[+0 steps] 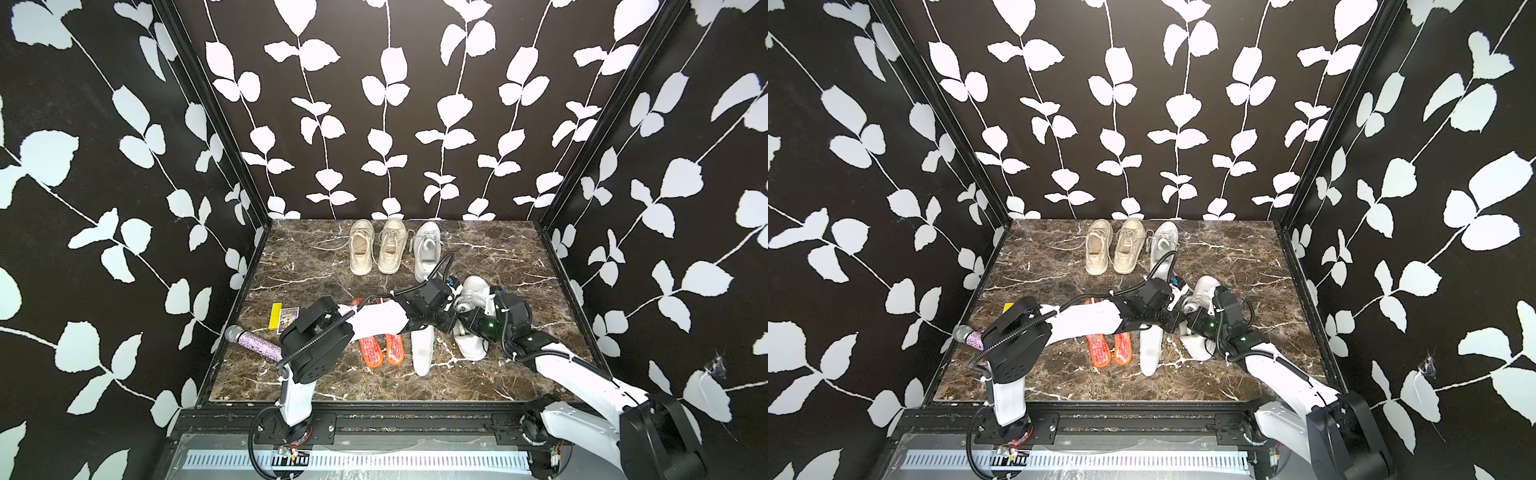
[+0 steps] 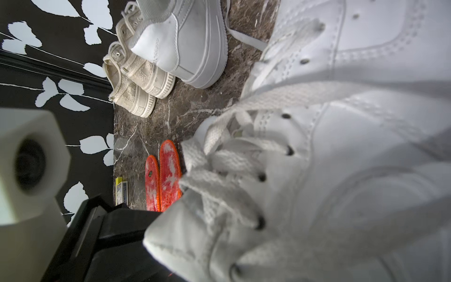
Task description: Remove the insole from the shoe
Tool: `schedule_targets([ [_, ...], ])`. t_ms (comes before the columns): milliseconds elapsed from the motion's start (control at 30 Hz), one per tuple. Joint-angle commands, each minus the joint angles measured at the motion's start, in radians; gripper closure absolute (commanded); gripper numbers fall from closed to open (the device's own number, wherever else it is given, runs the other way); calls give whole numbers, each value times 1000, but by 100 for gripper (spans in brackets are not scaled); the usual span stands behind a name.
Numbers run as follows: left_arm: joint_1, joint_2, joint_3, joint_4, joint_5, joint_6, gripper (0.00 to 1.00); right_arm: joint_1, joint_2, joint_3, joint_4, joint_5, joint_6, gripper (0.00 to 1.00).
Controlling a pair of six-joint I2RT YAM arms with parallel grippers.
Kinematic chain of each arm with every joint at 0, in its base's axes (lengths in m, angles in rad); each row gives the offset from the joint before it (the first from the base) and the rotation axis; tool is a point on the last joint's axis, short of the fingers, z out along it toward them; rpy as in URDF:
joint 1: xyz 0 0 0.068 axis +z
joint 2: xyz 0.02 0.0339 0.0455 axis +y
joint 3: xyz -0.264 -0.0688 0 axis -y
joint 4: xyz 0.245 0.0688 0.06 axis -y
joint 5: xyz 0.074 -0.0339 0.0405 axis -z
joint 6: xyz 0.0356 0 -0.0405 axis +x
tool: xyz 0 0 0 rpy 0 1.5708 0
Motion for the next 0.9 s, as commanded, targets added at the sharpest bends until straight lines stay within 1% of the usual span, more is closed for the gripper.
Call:
schedule_targets([
  [0,-7,-21,-27,-70,-21,16,100,7,-37,4,-55,11,20,100],
  [67,-7,-17,-18,-102,-56,18,100,7,-81,-3,-16,-8,46,100],
  [200,-7,-25,-7,-145,-115,30,100,4,-158,-56,159,-42,165,100],
  [333,-7,-26,10,-180,-167,40,100,4,-174,-63,221,-55,218,100],
  [533,-7,-14,46,-227,-216,49,100,4,-206,-86,382,-70,318,100],
  [700,-7,2,68,-254,-250,60,100,4,-277,-53,350,-46,328,100],
  [867,-6,29,109,-293,-281,72,100,2,-325,-72,324,-25,348,100],
])
